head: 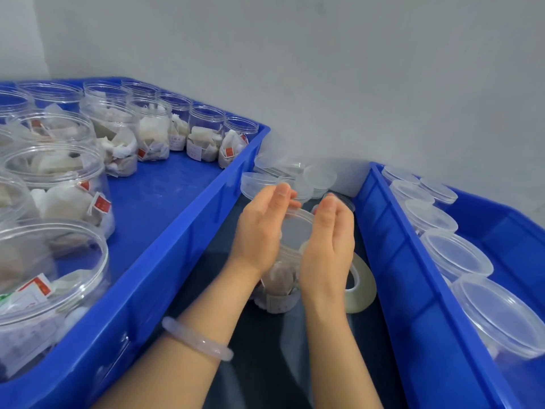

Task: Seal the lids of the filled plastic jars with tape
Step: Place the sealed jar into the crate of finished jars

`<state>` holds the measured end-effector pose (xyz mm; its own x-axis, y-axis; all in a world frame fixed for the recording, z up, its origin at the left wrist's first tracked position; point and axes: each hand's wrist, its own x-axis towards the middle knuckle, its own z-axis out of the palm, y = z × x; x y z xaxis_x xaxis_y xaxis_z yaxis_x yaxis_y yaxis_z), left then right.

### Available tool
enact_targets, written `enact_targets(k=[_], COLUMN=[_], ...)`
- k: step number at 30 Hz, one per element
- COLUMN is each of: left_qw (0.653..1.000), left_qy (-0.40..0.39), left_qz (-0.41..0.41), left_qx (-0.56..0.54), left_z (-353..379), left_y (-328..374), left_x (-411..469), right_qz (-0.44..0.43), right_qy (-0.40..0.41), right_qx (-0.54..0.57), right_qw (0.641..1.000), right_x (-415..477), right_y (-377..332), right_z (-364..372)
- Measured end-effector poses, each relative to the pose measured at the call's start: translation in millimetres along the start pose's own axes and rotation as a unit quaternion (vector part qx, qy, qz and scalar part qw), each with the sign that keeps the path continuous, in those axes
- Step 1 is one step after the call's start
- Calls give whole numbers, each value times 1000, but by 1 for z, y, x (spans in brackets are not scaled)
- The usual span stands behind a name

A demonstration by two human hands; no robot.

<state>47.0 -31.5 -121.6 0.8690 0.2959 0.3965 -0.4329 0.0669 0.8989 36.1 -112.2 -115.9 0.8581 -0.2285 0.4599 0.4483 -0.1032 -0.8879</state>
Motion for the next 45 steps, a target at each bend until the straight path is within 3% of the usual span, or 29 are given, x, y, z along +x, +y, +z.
enact_targets(k=[4,7,10,12,14,17,19,21,25,29,31,34,36,40,41,43,45], left_qw=[999,998,992,991,988,997,1000,1000,998,993,997,993,994,991,993,995,994], left_qy=[-33,-60,-51,-103,-147,-68,-12,14,-26,-99,-58,75,60,110,91,7,1], left_qz=[-2,10,-96,-68,-36,-36,-24,-7,-49,-53,-41,-22,-35,-63,-69,-91,-94], left_qx=[10,11,-64,-49,-17,-27,-12,21,42,40,44,86,83,44,40,40,50], left_z=[-5,-2,-8,-5,5,14,18,21,9,5,12,22,21,1,0,7,14], left_y=[1,6,11,15,16,17,16,15,19,27,23,20,21,20,17,12,7], left_x=[2,0,8,9,3,-2,-8,-15,-10,-3,-9,-20,-25,-18,-20,-31,-39], right_qz=[-5,6,35,33,50,79,54,32,26,-8,-13,17,19,19,38,62,77], right_qy=[22,-26,-102,-130,-87,66,106,70,26,88,124,29,-5,144,147,82,2], right_qx=[8,18,76,61,71,65,32,27,43,7,-20,-21,-46,-25,-16,9,29], right_qw=[1000,999,991,989,992,993,992,997,998,996,992,999,999,989,988,995,997], right_x=[2,11,21,21,17,9,1,-7,-11,-14,-14,-16,-19,-11,-9,-8,-11], right_y=[-3,-2,-1,-2,3,7,6,2,1,2,0,4,8,3,2,3,3], right_z=[4,-6,-22,-26,-28,-30,-29,-25,-20,-21,-23,-22,-22,-28,-31,-36,-36])
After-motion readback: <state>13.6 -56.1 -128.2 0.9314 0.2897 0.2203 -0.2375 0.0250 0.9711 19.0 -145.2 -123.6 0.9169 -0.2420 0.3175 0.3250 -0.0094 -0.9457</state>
